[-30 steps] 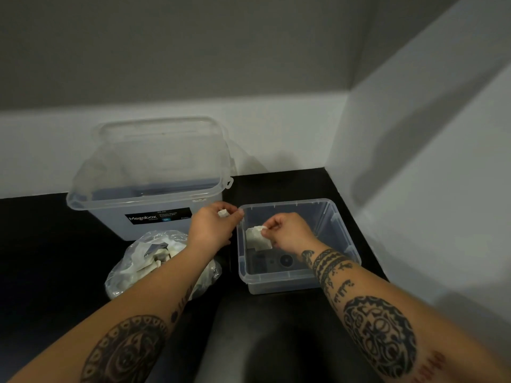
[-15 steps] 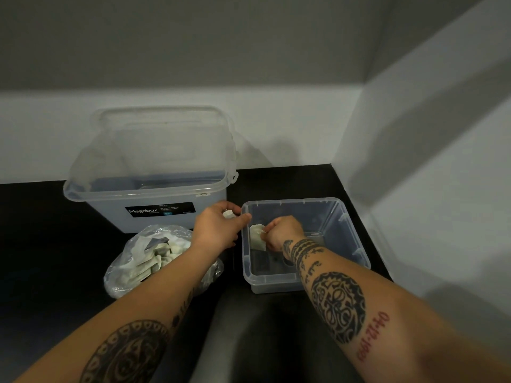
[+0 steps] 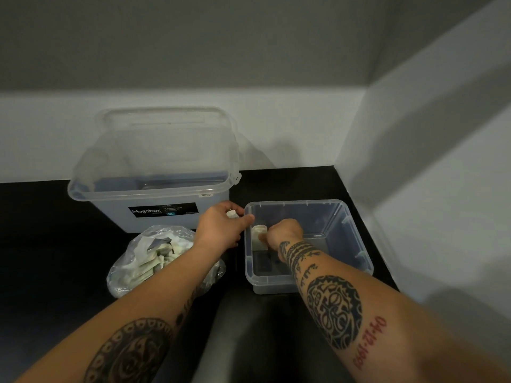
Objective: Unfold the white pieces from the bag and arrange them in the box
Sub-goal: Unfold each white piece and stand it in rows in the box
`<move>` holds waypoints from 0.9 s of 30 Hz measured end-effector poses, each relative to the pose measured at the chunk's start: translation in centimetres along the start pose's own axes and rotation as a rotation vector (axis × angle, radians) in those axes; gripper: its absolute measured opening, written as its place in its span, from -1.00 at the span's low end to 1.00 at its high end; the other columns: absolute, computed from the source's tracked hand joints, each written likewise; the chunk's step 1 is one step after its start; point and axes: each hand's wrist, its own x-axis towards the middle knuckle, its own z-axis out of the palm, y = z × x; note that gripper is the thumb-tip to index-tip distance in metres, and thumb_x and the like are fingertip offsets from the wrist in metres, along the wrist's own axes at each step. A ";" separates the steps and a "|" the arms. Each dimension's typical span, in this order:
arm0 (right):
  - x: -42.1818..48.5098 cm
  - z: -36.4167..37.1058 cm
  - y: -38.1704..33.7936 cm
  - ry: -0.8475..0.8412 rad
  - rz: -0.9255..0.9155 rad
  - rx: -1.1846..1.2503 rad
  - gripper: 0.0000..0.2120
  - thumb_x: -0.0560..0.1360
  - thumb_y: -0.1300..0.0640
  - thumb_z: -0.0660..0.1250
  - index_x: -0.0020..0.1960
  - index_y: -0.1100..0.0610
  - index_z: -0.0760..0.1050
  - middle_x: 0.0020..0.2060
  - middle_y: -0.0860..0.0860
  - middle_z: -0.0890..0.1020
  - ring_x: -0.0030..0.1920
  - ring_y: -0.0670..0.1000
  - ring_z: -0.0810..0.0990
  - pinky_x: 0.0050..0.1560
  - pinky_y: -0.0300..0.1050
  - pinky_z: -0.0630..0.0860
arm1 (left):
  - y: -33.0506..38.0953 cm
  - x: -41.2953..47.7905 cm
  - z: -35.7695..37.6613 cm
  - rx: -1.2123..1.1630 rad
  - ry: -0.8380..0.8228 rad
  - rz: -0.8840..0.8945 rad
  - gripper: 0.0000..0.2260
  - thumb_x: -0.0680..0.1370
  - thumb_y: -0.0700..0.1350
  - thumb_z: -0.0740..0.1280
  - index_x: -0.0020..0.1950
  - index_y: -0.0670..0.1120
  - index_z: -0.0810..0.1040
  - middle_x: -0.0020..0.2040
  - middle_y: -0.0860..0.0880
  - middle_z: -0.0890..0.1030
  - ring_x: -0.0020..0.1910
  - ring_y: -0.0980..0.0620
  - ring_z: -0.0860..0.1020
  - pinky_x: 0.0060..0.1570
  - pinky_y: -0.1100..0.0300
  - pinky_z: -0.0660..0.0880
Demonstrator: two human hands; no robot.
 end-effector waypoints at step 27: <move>-8.0 -9.6 -0.4 -0.255 -0.672 0.274 -0.75 0.56 0.04 0.44 0.21 0.02 0.59 0.02 -0.02 0.68 -0.05 -0.11 0.65 -0.24 -0.30 0.55 | 3.5 -2.3 1.5 -0.606 -0.188 -0.017 -0.76 0.60 -0.14 0.42 0.26 -0.08 0.53 0.12 -0.16 0.66 -0.06 -0.05 0.67 -0.33 0.21 0.58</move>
